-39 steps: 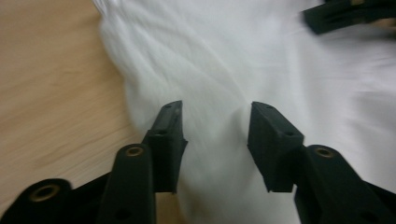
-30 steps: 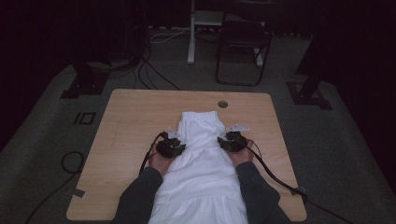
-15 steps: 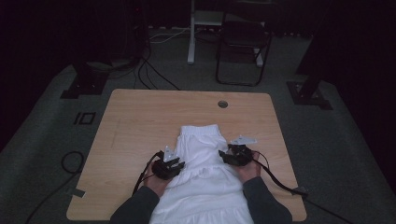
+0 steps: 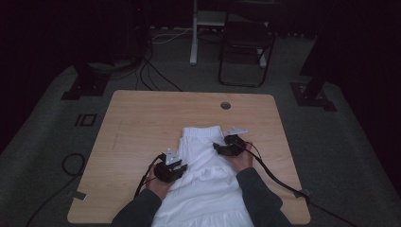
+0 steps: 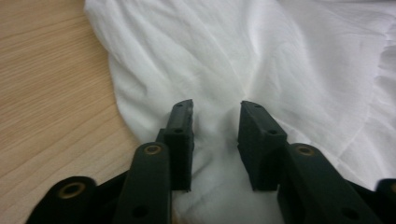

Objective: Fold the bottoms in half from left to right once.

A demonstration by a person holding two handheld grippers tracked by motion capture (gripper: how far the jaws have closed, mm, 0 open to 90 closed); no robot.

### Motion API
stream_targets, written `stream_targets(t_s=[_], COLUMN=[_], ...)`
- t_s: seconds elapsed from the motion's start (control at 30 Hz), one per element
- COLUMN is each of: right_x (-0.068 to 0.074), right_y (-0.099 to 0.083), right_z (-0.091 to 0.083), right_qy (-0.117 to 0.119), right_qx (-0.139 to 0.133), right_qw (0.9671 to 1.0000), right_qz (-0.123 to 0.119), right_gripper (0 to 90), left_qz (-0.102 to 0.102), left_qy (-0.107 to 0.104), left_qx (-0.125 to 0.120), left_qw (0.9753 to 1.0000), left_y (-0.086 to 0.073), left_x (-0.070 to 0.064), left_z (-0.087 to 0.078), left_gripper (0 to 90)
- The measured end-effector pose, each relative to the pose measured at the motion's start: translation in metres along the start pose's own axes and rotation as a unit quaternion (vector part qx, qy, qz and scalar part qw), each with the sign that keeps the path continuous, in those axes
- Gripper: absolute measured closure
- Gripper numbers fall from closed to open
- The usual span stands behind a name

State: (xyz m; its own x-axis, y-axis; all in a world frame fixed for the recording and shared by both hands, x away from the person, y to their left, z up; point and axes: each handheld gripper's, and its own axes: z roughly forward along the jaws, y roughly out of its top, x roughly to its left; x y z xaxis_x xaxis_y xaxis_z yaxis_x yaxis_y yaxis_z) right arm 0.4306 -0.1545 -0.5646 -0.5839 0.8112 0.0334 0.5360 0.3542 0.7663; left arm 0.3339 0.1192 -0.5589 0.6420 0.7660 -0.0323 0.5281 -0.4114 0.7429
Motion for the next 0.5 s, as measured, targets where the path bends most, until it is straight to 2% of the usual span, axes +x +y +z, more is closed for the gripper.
stream_targets(t_s=[0.03,0.13,0.17,0.2,0.23,0.3,0.37,0.43,0.5], right_x=[0.002,0.003,0.003,0.002,0.002,0.002,0.001,0.001,0.001], right_y=[0.001,0.001,0.001,0.001,0.0,-0.001,-0.002,-0.003,-0.004], right_z=[-0.001,-0.001,-0.001,-0.001,-0.001,-0.001,-0.001,-0.001,-0.001], right_qy=[0.008,0.016,0.016,0.017,0.023,0.024,0.026,0.026,0.026], right_qx=[0.003,0.003,0.003,0.001,-0.003,-0.005,-0.008,-0.011,-0.013], right_qw=[0.9999,0.9999,0.9999,0.9999,0.9997,0.9996,0.9995,0.9994,0.9994], right_qz=[-0.006,0.0,0.0,0.003,0.011,0.014,0.017,0.018,0.017], right_gripper=[61.8,74.7,74.7,77.5,79.9,80.3,80.5,80.5,80.5], left_qz=[-0.001,-0.007,-0.007,-0.002,-0.002,-0.011,-0.032,-0.06,-0.061], left_qy=[0.002,0.004,0.004,0.007,0.003,0.001,0.02,0.02,0.012], left_qx=[-0.001,-0.034,-0.034,-0.074,-0.08,-0.064,-0.035,-0.017,0.002], left_qw=[1.0,0.9994,0.9994,0.9972,0.9968,0.9979,0.9987,0.9979,0.998], left_y=[0.003,0.02,0.02,0.041,0.049,0.062,0.067,0.064,0.058], left_x=[0.001,0.01,0.01,0.022,0.029,0.042,0.052,0.058,0.058], left_z=[-0.002,-0.012,-0.012,-0.016,-0.012,0.004,0.024,0.04,0.052], left_gripper=[55.4,48.6,46.5,46.5,40.4,33.2,29.6,27.3,25.1])
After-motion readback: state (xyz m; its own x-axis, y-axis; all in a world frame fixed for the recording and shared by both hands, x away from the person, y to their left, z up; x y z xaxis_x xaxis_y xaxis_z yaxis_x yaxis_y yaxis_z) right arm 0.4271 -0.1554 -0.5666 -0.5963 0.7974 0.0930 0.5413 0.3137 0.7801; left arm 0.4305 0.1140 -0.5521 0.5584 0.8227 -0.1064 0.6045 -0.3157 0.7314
